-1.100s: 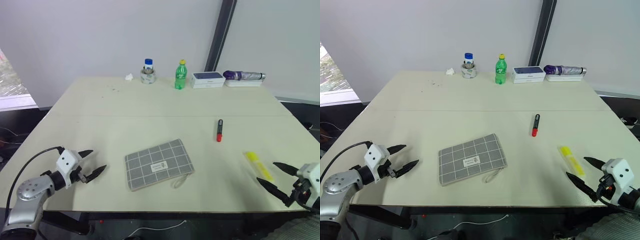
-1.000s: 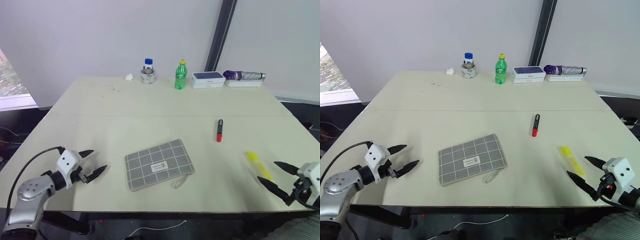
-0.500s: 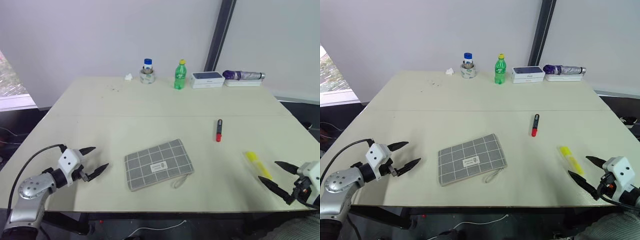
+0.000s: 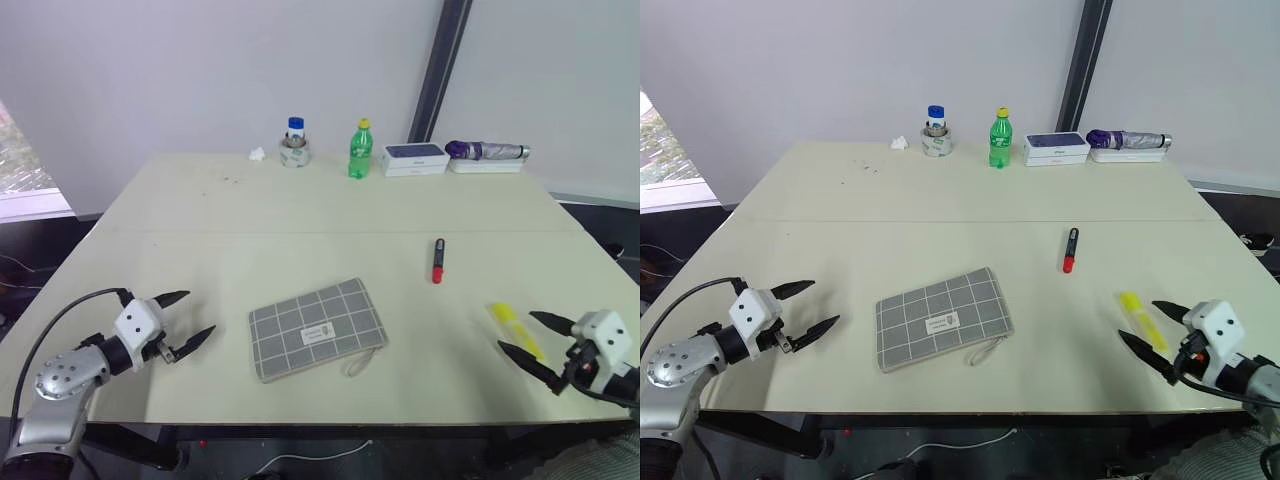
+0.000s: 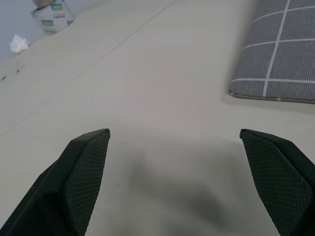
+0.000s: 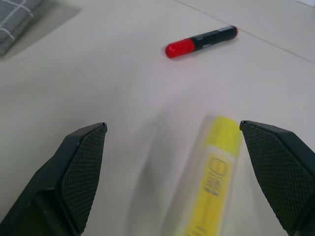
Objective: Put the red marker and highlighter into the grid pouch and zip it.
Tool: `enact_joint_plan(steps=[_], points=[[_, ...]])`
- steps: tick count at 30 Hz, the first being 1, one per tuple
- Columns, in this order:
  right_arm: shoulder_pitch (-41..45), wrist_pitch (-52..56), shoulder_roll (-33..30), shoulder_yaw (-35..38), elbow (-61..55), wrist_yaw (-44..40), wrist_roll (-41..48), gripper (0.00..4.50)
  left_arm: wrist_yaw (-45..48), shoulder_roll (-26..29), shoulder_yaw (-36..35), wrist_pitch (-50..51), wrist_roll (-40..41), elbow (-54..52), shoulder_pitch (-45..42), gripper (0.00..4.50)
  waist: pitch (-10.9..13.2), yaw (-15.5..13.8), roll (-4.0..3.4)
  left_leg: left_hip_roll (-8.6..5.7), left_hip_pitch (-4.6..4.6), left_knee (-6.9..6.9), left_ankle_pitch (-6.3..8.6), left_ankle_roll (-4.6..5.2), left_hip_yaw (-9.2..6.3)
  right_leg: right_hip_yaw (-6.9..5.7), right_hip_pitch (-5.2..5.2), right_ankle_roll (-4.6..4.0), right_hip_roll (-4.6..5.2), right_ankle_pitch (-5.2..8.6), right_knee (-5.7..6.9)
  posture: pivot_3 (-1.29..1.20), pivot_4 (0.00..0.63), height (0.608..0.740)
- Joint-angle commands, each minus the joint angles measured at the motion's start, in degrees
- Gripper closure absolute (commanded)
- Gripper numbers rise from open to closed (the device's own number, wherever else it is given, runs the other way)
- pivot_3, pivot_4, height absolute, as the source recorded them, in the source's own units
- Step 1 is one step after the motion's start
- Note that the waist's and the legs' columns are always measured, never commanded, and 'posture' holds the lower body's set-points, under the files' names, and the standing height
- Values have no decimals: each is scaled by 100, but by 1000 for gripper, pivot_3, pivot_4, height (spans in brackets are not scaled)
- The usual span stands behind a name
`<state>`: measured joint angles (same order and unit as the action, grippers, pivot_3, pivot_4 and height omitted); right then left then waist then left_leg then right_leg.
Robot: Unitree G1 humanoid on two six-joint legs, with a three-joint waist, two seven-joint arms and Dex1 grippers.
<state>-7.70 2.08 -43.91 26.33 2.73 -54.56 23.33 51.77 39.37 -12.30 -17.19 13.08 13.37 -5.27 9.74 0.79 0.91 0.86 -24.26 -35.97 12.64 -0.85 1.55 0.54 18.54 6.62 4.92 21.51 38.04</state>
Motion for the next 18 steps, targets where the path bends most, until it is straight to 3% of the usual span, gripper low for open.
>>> enact_joint_plan(steps=[1, 4, 11, 18], points=[[220, 137, 42, -192, -435, 73, 101, 0, -42, 84, -22, -380, -115, -76, 2, 34, 0, 0, 0, 0, 0, 0, 0, 0, 0, 0, 0, 0, 0, 0, 0, 0, 150, 740], [605, 473, 206, -584, -705, 309, 105, 883, 59, 197, 89, -1020, -367, -48, 2, 0, 0, 3, 0, 1, 0, 0, 0, 0, 0, 0, 1, 0, -1, 0, 0, 0, 150, 740], [1593, 636, 841, -1868, -794, 999, -687, 4480, 296, 639, 355, -2074, -740, 401, -202, 0, 0, 8, 0, 1, -6, 0, 0, 0, 0, -1, 12, 0, -4, 0, 5, 0, 150, 740], [2078, 391, 1157, -2818, -104, 1534, -1840, 4480, 402, 702, 1028, -3246, -1131, 591, -130, 0, 1, 3, -1, -4, -12, -1, 1, 2, 4, -7, 18, 1, 0, 0, 7, 0, 150, 740]])
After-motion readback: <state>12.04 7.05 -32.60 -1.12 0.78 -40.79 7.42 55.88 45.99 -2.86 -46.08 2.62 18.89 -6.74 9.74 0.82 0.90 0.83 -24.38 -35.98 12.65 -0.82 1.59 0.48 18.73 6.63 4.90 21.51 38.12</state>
